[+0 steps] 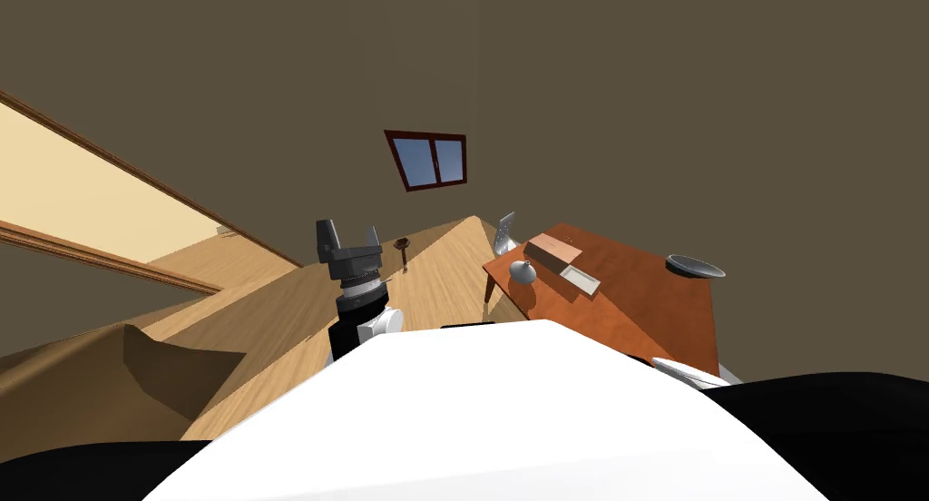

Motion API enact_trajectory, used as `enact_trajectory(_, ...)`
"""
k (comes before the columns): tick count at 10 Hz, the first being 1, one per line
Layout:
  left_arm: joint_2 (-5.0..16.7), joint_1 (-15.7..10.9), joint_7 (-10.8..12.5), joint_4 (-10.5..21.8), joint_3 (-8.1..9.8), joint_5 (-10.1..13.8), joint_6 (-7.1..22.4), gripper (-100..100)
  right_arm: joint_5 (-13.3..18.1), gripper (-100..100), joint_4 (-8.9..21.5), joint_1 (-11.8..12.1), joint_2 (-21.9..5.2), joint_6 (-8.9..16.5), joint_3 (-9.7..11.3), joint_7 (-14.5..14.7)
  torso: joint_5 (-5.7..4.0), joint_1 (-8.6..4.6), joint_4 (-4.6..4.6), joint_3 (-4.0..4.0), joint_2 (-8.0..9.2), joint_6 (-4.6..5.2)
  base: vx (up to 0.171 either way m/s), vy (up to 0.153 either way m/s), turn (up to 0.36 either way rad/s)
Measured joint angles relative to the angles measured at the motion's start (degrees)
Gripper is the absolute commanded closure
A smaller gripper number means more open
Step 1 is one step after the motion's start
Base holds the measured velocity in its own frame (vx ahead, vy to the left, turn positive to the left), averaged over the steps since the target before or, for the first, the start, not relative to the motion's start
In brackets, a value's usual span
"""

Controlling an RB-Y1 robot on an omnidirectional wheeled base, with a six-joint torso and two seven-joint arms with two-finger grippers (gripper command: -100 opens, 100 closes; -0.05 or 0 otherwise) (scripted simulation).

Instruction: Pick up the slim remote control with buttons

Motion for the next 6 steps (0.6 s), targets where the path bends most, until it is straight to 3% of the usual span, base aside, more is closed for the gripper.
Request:
enact_trajectory(1, 0.00, -0.01, 0.00, 0.00, 0.00, 0.00, 0.00, 0, 1.08, -100, 2.30, -1.49, -0.47, 0.18, 1.36, -0.70, 0.01, -0.04, 0.00, -0.01, -0.01, -0.07, -0.041, -0.085, 0.343)
enact_trajectory(4, 0.01, -0.01, 0.00, 0.00, 0.01, 0.00, 0.00, 0, 4.51, -100, 9.40, -2.47, -2.80, 0.32, 4.86, -0.88, -0.07, -0.45, 0.05, 0.11, 0.20, -0.05, -0.065, -0.125, 0.176)
enact_trajectory(6, 0.01, -0.01, 0.00, 0.00, 0.00, 0.00, 0.00, 0, 5.89, -100, 7.58, -0.38, -5.34, 2.74, 6.51, -2.19, -0.06, -0.35, 0.06, 0.15, 0.27, -0.02, -0.096, -0.104, 0.154)
